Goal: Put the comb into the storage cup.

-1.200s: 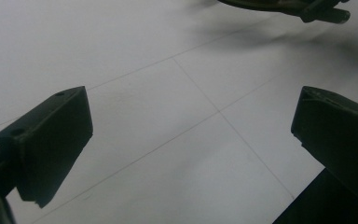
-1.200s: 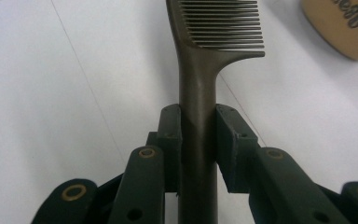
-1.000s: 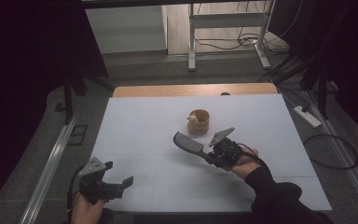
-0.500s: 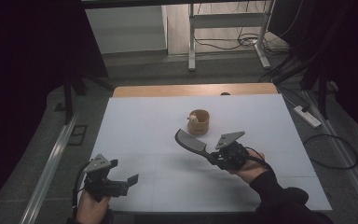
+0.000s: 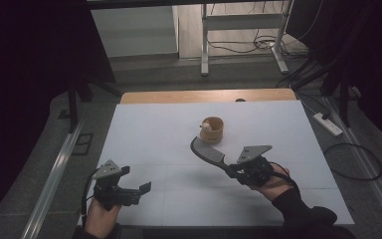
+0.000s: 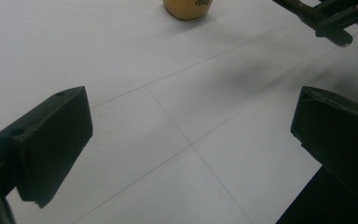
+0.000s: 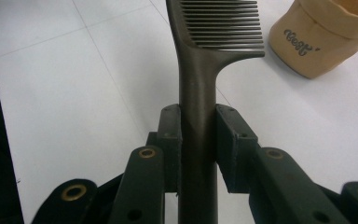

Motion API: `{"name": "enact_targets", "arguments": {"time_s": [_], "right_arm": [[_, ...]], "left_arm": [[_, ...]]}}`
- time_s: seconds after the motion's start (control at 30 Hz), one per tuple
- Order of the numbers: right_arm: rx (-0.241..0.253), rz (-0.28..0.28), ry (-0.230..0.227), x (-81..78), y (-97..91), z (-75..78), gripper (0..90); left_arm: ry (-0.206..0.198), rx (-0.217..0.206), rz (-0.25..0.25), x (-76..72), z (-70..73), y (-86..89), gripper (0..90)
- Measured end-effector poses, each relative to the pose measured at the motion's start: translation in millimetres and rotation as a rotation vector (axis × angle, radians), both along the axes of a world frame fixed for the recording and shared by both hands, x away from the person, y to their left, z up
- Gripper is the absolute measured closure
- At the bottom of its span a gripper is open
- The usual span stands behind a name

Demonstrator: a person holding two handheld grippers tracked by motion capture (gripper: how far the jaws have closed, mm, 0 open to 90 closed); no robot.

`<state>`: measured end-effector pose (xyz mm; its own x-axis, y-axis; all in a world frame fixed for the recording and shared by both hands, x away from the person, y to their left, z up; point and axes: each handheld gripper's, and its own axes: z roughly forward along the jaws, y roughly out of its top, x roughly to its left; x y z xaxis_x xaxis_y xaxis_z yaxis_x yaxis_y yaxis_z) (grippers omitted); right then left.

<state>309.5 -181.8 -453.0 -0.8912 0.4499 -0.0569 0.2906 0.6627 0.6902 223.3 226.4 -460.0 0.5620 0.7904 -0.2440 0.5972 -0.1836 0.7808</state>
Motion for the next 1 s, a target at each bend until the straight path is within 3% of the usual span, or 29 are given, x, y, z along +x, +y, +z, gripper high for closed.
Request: {"name": "enact_targets", "arguments": {"time_s": [0.37, 0.63, 1.0], "right_arm": [[0.035, -0.002, -0.044, -7.9, -6.7, 6.8, 72.6], [0.048, -0.008, -0.059, -13.2, -13.5, 10.2, 72.5], [0.073, -0.017, -0.067, -17.8, -19.4, 13.3, 72.6]], "left_arm": [[0.015, -0.055, -0.03, 17.7, 6.9, -5.0, 0.0], [0.034, -0.064, -0.085, 30.4, 8.3, -13.3, 0.0], [0.026, -0.078, -0.141, 48.1, 16.4, -27.0, 0.0]]}}
